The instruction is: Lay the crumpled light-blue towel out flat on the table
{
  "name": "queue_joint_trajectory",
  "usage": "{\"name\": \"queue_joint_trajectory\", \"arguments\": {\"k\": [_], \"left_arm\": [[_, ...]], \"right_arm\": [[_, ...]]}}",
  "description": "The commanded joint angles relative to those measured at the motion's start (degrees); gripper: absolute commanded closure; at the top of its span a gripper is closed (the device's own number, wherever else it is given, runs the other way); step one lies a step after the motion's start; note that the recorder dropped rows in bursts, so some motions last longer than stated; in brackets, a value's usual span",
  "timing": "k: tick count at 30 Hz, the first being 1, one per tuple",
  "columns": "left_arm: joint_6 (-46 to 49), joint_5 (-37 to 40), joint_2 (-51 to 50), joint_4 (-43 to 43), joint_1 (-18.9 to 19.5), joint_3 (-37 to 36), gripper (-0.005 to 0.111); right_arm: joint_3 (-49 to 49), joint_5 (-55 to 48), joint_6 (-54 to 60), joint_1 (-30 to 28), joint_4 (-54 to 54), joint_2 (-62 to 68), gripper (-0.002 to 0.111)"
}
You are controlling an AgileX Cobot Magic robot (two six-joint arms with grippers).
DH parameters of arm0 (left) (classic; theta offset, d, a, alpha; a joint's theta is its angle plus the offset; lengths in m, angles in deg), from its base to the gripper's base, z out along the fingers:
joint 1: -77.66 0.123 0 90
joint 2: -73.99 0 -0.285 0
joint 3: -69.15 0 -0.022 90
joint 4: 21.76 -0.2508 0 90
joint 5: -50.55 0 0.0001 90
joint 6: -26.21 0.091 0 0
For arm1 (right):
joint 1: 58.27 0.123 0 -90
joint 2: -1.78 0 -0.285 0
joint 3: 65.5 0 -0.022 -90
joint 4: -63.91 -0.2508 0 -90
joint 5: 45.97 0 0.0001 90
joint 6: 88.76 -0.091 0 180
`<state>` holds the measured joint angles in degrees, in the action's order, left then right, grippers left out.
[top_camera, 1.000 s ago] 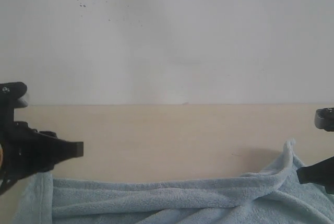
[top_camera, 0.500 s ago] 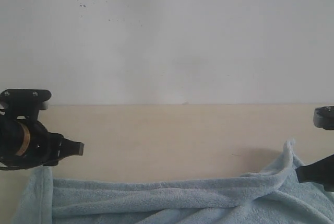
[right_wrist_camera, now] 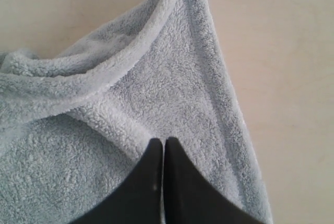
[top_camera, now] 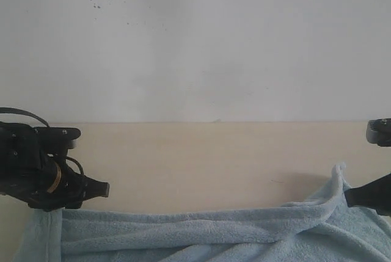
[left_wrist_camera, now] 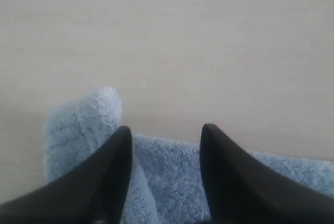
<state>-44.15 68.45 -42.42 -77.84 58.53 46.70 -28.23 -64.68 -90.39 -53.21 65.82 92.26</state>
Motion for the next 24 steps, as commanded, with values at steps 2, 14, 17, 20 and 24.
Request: {"name": "queue_joint_trajectory", "arguments": {"k": [2,14,17,20,24], "left_arm": [[-0.7,4.1,0.1,-2.0,0.8,0.3,0.065],[-6.1,3.1,0.1,-8.1,0.8,0.3,0.065],[-6.7,3.1,0.1,-8.9,0.8,0.3,0.065],[-7.5,3.1,0.1,-9.7,0.8,0.3,0.065],[-7.6,3.2,-0.3,-10.5,0.8,0.3,0.065]], "right_arm": [[-0.1,0.7,0.4,0.1,-0.2,-0.4,0.108],[-0.1,1.4,0.4,0.1,-0.2,-0.4,0.108],[-0.1,1.5,0.4,0.1,-0.2,-0.4,0.108],[-0.1,1.5,0.4,0.1,-0.2,-0.4,0.108],[-0.1,1.4,0.4,0.1,-0.2,-0.4,0.108]]}}
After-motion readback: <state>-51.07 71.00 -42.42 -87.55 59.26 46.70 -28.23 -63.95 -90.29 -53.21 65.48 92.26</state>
